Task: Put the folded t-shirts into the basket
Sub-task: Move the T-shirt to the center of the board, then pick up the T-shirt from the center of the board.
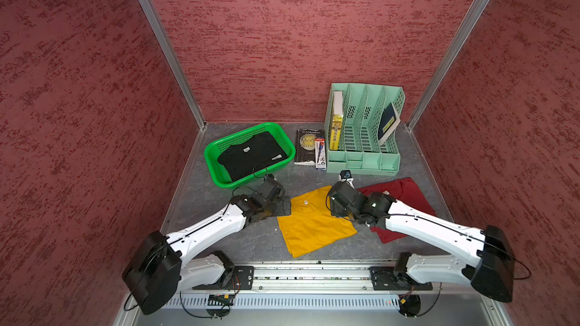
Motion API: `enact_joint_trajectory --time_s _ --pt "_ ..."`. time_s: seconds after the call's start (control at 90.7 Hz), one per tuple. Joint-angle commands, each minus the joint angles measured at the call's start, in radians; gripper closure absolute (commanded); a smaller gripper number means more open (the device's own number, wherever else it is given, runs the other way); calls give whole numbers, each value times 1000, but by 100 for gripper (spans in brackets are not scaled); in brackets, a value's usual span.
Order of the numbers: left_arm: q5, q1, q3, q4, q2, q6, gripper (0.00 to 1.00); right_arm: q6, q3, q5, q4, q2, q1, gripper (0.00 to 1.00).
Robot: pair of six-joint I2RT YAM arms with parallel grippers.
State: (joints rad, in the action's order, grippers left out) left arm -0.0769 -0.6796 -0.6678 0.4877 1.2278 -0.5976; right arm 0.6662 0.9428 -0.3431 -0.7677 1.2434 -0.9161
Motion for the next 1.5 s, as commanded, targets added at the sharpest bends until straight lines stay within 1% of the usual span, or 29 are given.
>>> enact_joint_trajectory --time_s 0.0,0.033,0.099,0.154,0.209,0.265,0.331,0.353,0.397,0.474,0.54,0.573,0.606,0.639,0.65,0.727,0.782,0.827,0.904,0.948,1.003,1.047,1.091,1.168,1.245,1.3,1.367,1.411,1.488 --pt "-21 42 8 -44 68 19 8 -90 49 198 1 -3 49 25" --pt "15 71 27 -86 83 18 10 -91 58 219 -4 -1 66 25" --pt "129 117 67 -163 109 24 15 -90 70 258 -9 0 96 25" --pt "186 141 85 -204 127 30 21 -92 72 285 -9 -1 114 25" --pt "229 151 93 -234 139 38 25 -96 73 307 -6 0 134 26" --pt "252 155 100 -247 149 39 31 -96 76 325 -5 3 155 26" --pt "267 168 110 -269 161 34 36 -98 82 348 -2 11 179 27" --pt "276 173 114 -277 168 33 40 -98 84 358 -1 16 188 27" --pt "316 184 117 -300 185 35 46 -97 88 378 -1 25 202 27" --pt "397 201 110 -336 226 43 55 -85 101 431 -1 49 236 27" --pt "423 207 99 -343 273 51 70 -65 112 479 11 72 260 27" --pt "439 210 93 -346 288 56 76 -55 117 507 19 82 271 27" --pt "460 212 90 -358 301 65 85 -48 123 546 29 94 282 27" --pt "497 213 85 -368 311 77 98 -45 129 581 40 109 295 27" --pt "508 212 83 -372 312 83 100 -44 131 589 42 114 299 27" --pt "593 194 77 -413 300 120 100 -60 158 651 49 163 320 27" --pt "655 159 87 -475 261 158 100 -109 185 678 35 204 335 27" --pt "632 127 92 -488 225 176 100 -166 206 695 24 251 350 27" --pt "484 57 74 -412 155 204 100 -300 237 711 -15 306 386 28" --pt "425 32 67 -372 127 217 100 -364 253 672 -47 328 406 28" --pt "390 12 72 -352 94 223 100 -425 268 567 -84 353 416 29" --pt "374 -1 87 -352 66 224 100 -454 269 499 -97 377 418 28" --pt "362 -16 103 -360 41 224 100 -458 273 466 -107 395 425 27" --pt "334 -43 118 -369 12 247 100 -356 293 392 -126 422 440 28" --pt "341 -97 123 -392 -7 318 100 -219 298 382 -106 425 446 26" --pt "320 -156 123 -414 -23 378 100 -110 273 451 -59 414 445 25" --pt "226 -264 116 -424 -38 444 100 34 222 534 8 381 446 25" --pt "154 -316 113 -427 -44 491 100 129 177 580 67 347 446 24" --pt "77 -409 117 -450 -55 571 100 237 136 640 120 323 441 23"
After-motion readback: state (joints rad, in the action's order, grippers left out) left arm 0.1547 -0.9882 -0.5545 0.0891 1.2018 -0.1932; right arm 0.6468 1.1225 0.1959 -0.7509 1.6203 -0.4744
